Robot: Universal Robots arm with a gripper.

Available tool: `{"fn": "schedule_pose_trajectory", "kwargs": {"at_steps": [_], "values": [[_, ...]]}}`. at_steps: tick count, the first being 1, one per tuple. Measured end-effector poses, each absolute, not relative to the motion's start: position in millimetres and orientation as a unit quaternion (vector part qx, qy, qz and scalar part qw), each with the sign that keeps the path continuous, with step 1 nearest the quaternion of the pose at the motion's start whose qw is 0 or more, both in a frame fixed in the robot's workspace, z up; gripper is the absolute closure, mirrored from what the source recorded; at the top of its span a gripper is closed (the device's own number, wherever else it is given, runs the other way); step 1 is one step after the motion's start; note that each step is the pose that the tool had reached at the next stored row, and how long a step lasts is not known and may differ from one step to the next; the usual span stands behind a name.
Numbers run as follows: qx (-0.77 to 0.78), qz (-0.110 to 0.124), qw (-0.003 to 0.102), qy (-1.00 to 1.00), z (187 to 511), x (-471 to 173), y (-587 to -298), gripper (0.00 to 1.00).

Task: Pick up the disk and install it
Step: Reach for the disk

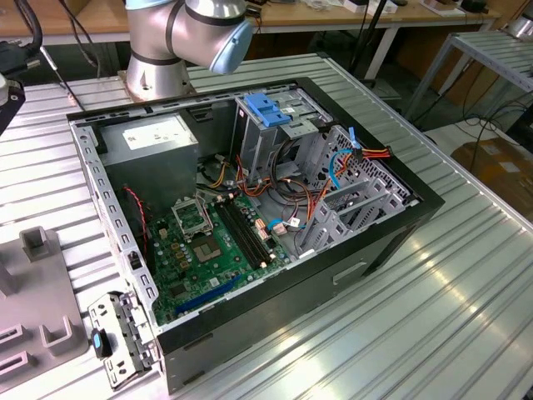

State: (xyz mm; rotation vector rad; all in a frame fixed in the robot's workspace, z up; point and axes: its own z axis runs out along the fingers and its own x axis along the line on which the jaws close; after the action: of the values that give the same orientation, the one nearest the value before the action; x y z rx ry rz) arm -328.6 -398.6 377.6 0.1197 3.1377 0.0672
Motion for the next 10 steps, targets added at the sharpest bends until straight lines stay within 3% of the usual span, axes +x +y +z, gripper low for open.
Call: {"fn": "schedule_pose_trajectory", "kwargs": {"at_steps": [10], "values": [[0.038,0.021,0.000,0.999,378,-351,-395,0.89]]}}
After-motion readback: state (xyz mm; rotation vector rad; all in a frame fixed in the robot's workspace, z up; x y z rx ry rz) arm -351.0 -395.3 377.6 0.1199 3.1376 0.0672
